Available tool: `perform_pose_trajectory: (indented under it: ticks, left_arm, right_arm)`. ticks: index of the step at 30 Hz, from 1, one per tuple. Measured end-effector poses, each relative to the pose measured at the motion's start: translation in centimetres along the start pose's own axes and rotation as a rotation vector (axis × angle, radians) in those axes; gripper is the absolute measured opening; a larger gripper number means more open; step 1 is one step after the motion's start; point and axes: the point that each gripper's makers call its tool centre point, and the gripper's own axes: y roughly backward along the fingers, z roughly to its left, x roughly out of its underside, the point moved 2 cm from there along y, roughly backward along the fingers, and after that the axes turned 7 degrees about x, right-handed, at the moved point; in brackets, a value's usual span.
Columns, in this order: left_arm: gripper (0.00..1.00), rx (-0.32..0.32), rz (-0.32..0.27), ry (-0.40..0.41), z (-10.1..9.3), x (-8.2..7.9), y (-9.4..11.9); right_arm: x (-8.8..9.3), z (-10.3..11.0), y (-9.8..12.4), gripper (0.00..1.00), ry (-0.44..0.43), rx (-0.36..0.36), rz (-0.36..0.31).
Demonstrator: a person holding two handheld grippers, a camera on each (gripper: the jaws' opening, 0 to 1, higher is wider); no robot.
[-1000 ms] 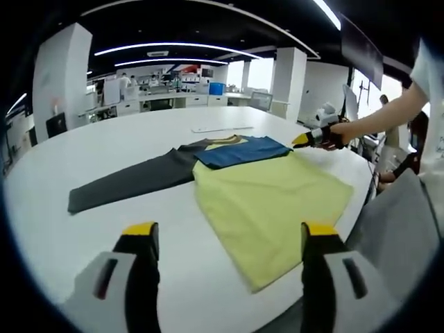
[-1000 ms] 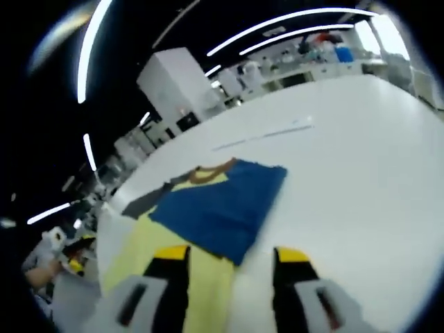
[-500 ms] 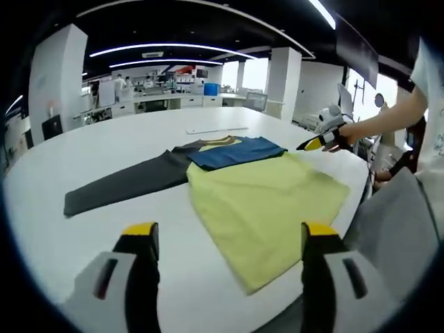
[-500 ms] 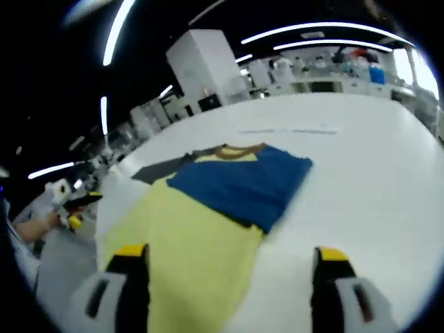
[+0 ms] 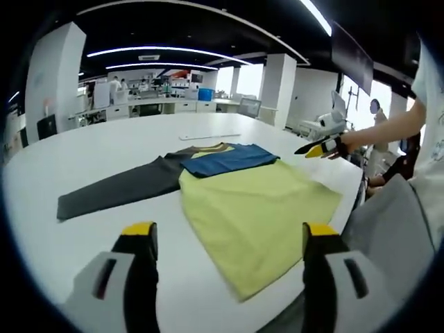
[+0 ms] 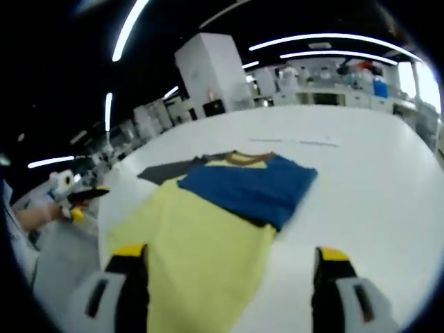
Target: Fold the garment on the visible template until the final outline fits inside the template.
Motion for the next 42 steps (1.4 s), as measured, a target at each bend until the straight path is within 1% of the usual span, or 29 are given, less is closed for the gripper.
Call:
perform_pose_trajectory:
  ticks: [1, 2, 4, 5, 6, 9, 10, 11, 12, 13, 14, 16, 18, 19, 20, 21, 23, 24, 25, 27, 29, 31, 32, 34, 35, 37, 38, 41, 42]
  left_arm:
    - [0.85, 0.033, -0.012, 0.002, -0.1, -0.3, -0.1]
    - [0.85, 0.049, -0.017, 0.001, 0.6, -0.7, 0.0]
    - [0.84, 0.049, 0.002, 0.011, 2.8, -1.2, 0.1]
    - [0.85, 0.036, 0.009, -0.001, 4.0, -1.4, 0.2]
    - [0.84, 0.019, 0.009, 0.003, 5.9, -1.7, 0.5]
    - [0.82, -0.037, 0.001, 0.053, 10.5, -2.0, 1.1]
    - [0.81, -0.07, -0.004, 0.087, 12.3, -2.0, 1.4]
    - [0.81, -0.094, -0.007, 0.126, 13.4, -2.0, 1.6]
    - [0.79, -0.115, -0.026, 0.151, 14.4, -2.2, 1.8]
    - [0.79, -0.142, -0.06, 0.173, 16.0, -2.3, 2.0]
    - [0.78, -0.174, -0.068, 0.204, 17.8, -2.0, 2.4]
    - [0.78, -0.235, -0.054, 0.242, 20.1, -1.4, 2.9]
    - [0.77, -0.302, -0.038, 0.235, 21.9, -0.9, 3.5]
    - [0.76, -0.353, -0.012, 0.24, 23.0, -0.5, 4.1]
    - [0.75, -0.367, -0.016, 0.217, 24.0, -0.5, 4.4]
    - [0.75, -0.387, -0.031, 0.237, 25.6, -0.2, 4.8]
    - [0.75, -0.443, -0.001, 0.297, 27.0, 1.1, 5.5]
    - [0.75, -0.464, 0.004, 0.306, 27.6, 1.4, 5.7]
    - [0.74, -0.46, -0.001, 0.296, 28.3, 1.6, 5.7]
    - [0.71, -0.483, -0.007, 0.331, 30.1, 2.2, 6.0]
    - [0.65, -0.513, -0.029, 0.359, 29.5, 1.4, 5.3]
    - [0.6, -0.538, -0.053, 0.391, 30.4, 1.9, 5.5]
    - [0.58, -0.544, -0.048, 0.401, 30.8, 2.2, 5.4]
    - [0.55, -0.572, -0.011, 0.395, 30.6, 3.2, 5.4]
    - [0.53, -0.58, -0.006, 0.396, 30.7, 3.4, 5.3]
    - [0.49, -0.591, -0.018, 0.419, 31.1, 3.8, 5.3]
    - [0.47, -0.598, -0.021, 0.447, 30.8, 4.0, 5.3]
    - [0.4, -0.608, -0.004, 0.458, 30.9, 4.9, 5.1]
    - [0.38, -0.609, -0.009, 0.464, 30.8, 5.0, 5.1]
  right_arm:
    - [-0.1, 0.0, 0.3, 0.99, -0.002, 0.003, -0.005]
    - [-0.3, 0.2, 0.7, 0.99, -0.011, 0.013, -0.019]
    - [-0.6, 0.2, 1.2, 0.99, -0.027, 0.013, -0.04]
    - [-0.6, 0.2, 1.6, 0.99, -0.038, 0.016, -0.045]
    - [-0.5, 0.1, 1.8, 0.99, -0.044, 0.019, -0.047]
    - [0.0, -0.2, 2.3, 0.99, -0.05, 0.029, -0.045]
    - [0.2, -0.2, 2.5, 0.99, -0.053, 0.032, -0.042]
    - [0.5, -0.3, 2.8, 0.99, -0.059, 0.039, -0.04]
    - [0.6, -0.3, 3.0, 0.99, -0.064, 0.042, -0.041]
    - [0.8, -0.7, 3.2, 0.99, -0.073, 0.045, -0.038]
    - [0.9, -0.7, 3.4, 0.99, -0.075, 0.046, -0.037]
    - [1.5, -0.7, 3.9, 0.99, -0.078, 0.052, -0.026]
    - [1.9, -1.0, 4.5, 0.99, -0.082, 0.067, -0.018]
    - [2.0, -1.1, 4.7, 0.99, -0.085, 0.073, -0.015]
    - [2.2, -1.0, 5.1, 0.99, -0.089, 0.079, -0.012]
    - [2.4, -1.1, 5.4, 0.99, -0.091, 0.084, -0.012]
    - [2.7, -1.5, 5.9, 0.99, -0.102, 0.099, -0.01]
    - [3.0, -1.7, 6.1, 0.99, -0.108, 0.109, -0.002]
    - [3.1, -2.0, 6.2, 0.99, -0.11, 0.118, 0.002]
    - [3.4, -2.4, 6.5, 0.99, -0.114, 0.137, 0.011]
    - [3.6, -2.4, 6.8, 0.99, -0.12, 0.145, 0.015]
    - [3.8, -2.4, 7.1, 0.99, -0.117, 0.153, 0.028]
    - [3.9, -2.5, 7.2, 0.99, -0.115, 0.155, 0.033]
    - [3.9, -2.6, 7.6, 0.99, -0.119, 0.163, 0.035]
    - [3.9, -2.7, 7.7, 0.99, -0.124, 0.167, 0.034]
    - [4.0, -2.7, 8.2, 0.99, -0.136, 0.173, 0.028]
    - [4.1, -2.6, 8.4, 0.99, -0.141, 0.175, 0.027]
    - [4.7, -2.9, 8.9, 0.99, -0.15, 0.185, 0.033]
    - [5.0, -2.8, 9.1, 0.99, -0.153, 0.189, 0.037]
